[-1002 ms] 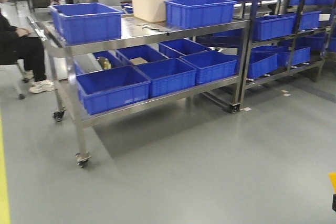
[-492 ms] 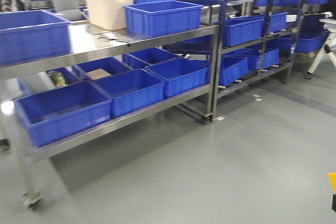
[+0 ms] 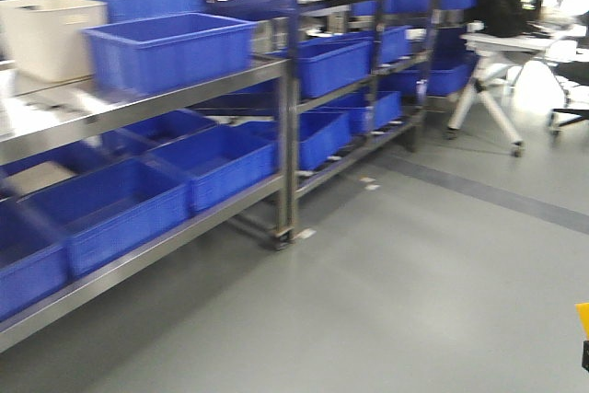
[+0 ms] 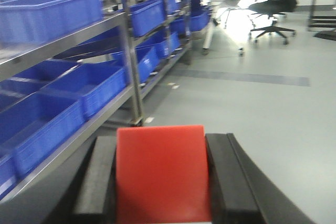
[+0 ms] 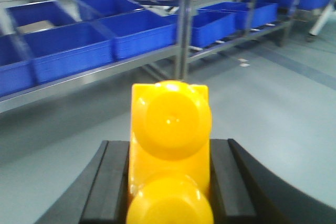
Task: Pick red and yellow blocks into blue bin
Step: 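Drive the base away from the table toward the blue bin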
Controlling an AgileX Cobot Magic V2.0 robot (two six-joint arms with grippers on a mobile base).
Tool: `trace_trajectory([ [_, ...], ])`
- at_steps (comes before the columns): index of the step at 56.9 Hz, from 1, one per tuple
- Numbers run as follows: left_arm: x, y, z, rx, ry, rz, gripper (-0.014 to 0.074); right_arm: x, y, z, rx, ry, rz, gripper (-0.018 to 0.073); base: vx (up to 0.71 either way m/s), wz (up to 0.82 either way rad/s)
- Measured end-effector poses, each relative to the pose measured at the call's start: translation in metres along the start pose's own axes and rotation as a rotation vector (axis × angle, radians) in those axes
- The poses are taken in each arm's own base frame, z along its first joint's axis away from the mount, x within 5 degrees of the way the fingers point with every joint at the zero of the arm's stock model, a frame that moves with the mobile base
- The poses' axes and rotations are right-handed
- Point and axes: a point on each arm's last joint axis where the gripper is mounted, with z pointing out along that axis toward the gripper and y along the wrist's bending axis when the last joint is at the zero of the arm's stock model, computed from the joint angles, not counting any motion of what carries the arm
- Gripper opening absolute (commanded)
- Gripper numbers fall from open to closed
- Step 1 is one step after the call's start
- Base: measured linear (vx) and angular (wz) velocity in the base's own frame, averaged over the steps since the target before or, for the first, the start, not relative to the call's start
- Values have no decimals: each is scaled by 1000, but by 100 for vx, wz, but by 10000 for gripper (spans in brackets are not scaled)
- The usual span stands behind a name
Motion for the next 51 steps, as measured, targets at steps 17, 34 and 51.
trace_trajectory([
  [17,0,0,0,0,0,0,2,0,0,0,0,0,0,-10,60,-47],
  [34,0,0,0,0,-1,0,2,0,0,0,0,0,0,-10,60,-28],
  [51,0,0,0,0,0,0,2,0,0,0,0,0,0,-10,60,-11],
])
